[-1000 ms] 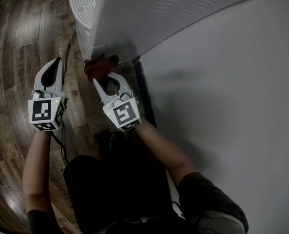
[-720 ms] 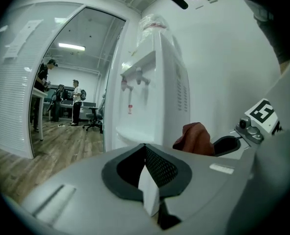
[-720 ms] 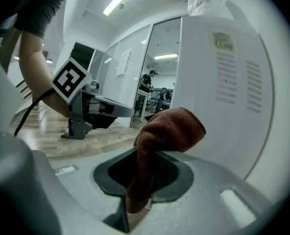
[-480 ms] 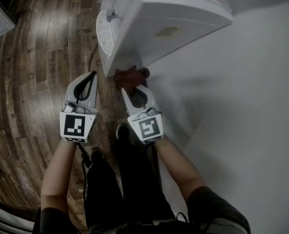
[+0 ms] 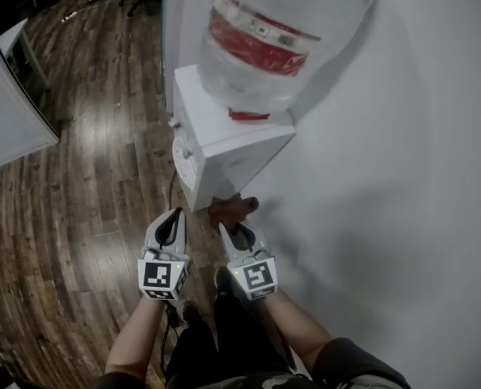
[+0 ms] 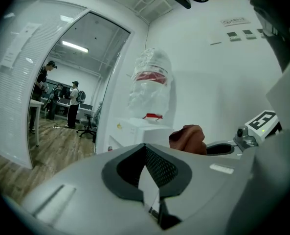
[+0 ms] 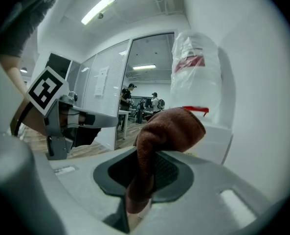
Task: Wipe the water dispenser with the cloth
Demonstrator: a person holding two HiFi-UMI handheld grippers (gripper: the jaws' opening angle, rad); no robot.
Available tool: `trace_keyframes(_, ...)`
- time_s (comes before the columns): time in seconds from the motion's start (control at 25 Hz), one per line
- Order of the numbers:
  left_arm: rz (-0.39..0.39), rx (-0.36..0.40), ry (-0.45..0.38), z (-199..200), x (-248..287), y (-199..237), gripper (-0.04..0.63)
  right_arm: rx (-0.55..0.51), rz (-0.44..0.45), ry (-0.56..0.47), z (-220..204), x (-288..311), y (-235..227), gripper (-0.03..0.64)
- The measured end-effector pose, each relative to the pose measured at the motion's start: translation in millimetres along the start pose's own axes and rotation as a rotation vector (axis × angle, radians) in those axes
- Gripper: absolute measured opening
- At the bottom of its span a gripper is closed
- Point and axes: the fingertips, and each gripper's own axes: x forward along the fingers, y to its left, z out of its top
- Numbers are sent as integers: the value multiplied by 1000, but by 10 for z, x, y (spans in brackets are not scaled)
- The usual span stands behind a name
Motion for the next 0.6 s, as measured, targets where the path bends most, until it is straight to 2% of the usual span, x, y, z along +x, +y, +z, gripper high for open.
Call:
trace_keyframes(0.12,-3,-2,4,328,-163,-46,20,5,-26,-28,396,-100,-51,61)
trace_keyframes(0.24,-59,-3,24,408,-389,-259,20,35,-32,-34,616,-247,-45,61)
trace_keyframes(0.32,-91,-16,48,345,-526,-392,20,57,-32,-18,646,-365,-14,61)
trace_keyframes(0.48,-105,-53,64,370,-612,-475,20,41,-30,15,669,-635,40,61)
trace_keyframes(0.6,-107,-44,68,402,-708,-476,20,54,-27,26,690,-878,86,61)
